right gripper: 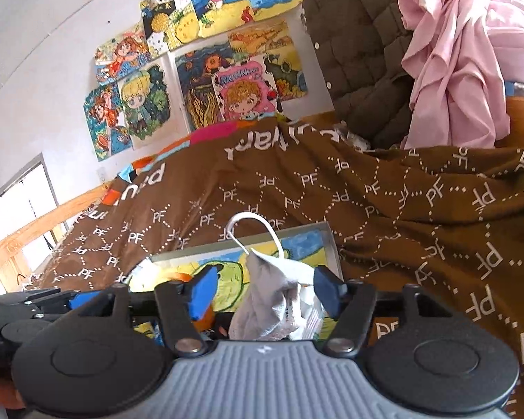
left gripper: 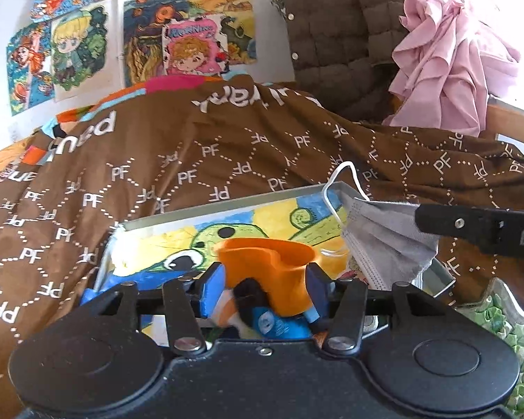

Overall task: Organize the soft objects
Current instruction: 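Open left tool to drop the cup in the tray while right tool releases the mask, then move both tools back from the tray to the pile, then grasp the gray drawstring pouch with left tool while right tool grasps the light gray cloth, then lift the pouch with left tool while right tool lifts the gray cloth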

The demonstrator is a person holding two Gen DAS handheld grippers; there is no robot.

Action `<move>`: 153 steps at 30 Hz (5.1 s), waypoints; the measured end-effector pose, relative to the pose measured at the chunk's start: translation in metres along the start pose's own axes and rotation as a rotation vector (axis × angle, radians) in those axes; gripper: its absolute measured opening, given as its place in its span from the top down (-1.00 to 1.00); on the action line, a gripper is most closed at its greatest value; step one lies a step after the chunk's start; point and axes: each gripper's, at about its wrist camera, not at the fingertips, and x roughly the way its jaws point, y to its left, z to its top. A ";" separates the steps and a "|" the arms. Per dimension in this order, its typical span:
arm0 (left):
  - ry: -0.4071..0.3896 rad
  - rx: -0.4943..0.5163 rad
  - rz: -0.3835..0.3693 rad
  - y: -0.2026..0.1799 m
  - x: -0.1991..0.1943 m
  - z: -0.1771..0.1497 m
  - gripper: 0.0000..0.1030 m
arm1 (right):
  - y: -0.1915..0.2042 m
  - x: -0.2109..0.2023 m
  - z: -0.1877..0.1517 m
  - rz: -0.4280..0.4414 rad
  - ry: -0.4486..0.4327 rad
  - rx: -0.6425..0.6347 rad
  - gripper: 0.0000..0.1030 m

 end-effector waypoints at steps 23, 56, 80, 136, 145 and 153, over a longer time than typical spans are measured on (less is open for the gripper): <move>-0.207 -0.176 0.051 0.021 -0.172 -0.006 -0.93 | 0.070 -0.129 -0.008 0.059 -0.100 -0.125 -0.98; -0.080 -0.283 0.152 0.079 -0.234 -0.100 -0.98 | 0.140 -0.157 -0.089 0.070 0.084 -0.183 -0.99; 0.038 0.012 0.052 0.091 -0.206 -0.127 -0.98 | 0.150 -0.128 -0.113 0.060 0.165 -0.263 -0.99; -0.033 -0.455 -0.213 0.194 -0.161 -0.199 0.49 | 0.257 -0.011 -0.112 0.268 0.262 -0.517 0.60; -0.012 -0.298 -0.164 0.169 -0.179 -0.176 0.63 | 0.225 -0.073 -0.089 0.230 0.166 -0.532 0.63; 0.008 -0.224 -0.142 0.137 -0.203 -0.152 0.69 | 0.180 -0.122 -0.079 0.176 0.096 -0.454 0.64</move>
